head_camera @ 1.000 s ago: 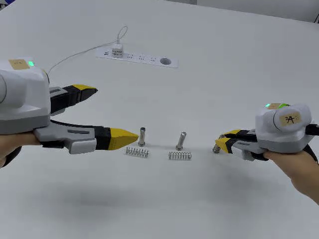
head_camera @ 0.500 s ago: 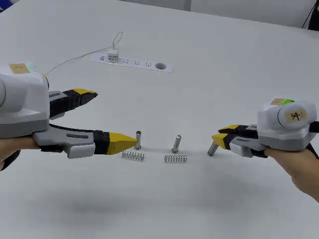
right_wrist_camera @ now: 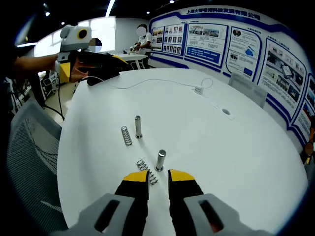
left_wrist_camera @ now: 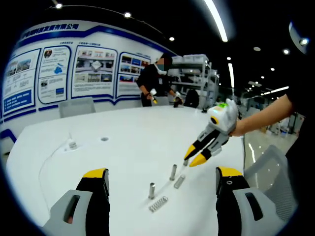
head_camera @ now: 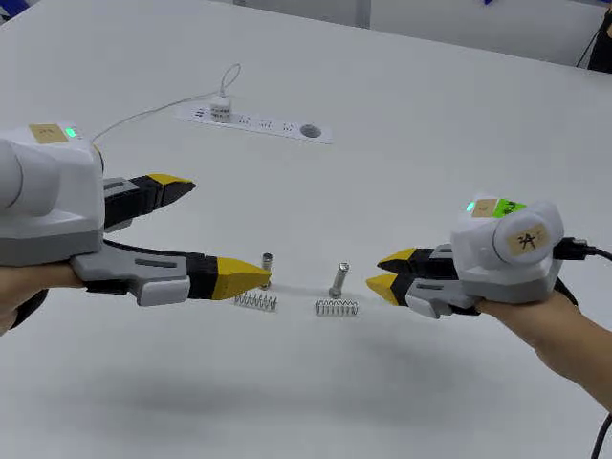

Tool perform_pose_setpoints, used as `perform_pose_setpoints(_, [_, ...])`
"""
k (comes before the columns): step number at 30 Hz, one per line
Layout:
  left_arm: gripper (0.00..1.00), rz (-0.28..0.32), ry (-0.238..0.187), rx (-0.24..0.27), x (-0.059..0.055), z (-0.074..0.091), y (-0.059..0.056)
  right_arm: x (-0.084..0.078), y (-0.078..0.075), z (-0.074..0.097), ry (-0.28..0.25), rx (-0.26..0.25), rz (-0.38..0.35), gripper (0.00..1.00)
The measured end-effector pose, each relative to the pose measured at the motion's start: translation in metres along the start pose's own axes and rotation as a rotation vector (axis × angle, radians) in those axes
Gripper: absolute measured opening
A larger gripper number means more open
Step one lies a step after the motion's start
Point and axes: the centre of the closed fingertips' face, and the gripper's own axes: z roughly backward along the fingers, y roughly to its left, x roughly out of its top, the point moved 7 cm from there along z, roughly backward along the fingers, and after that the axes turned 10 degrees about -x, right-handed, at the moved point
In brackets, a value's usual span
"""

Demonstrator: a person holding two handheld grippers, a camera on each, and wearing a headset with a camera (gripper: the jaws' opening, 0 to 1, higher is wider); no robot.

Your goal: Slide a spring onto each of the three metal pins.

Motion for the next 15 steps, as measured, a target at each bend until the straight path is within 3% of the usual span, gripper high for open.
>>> perform_pose_setpoints(6, [0.91,0.008,0.018,0.01,-0.004,0.004,0.004,-0.015,0.01,-0.017,0.098,0.074,0.167,0.16])
perform_pose_setpoints(15, [0.9,0.029,0.041,0.04,-0.014,0.015,0.011,-0.016,0.011,-0.036,0.111,0.115,0.17,0.15])
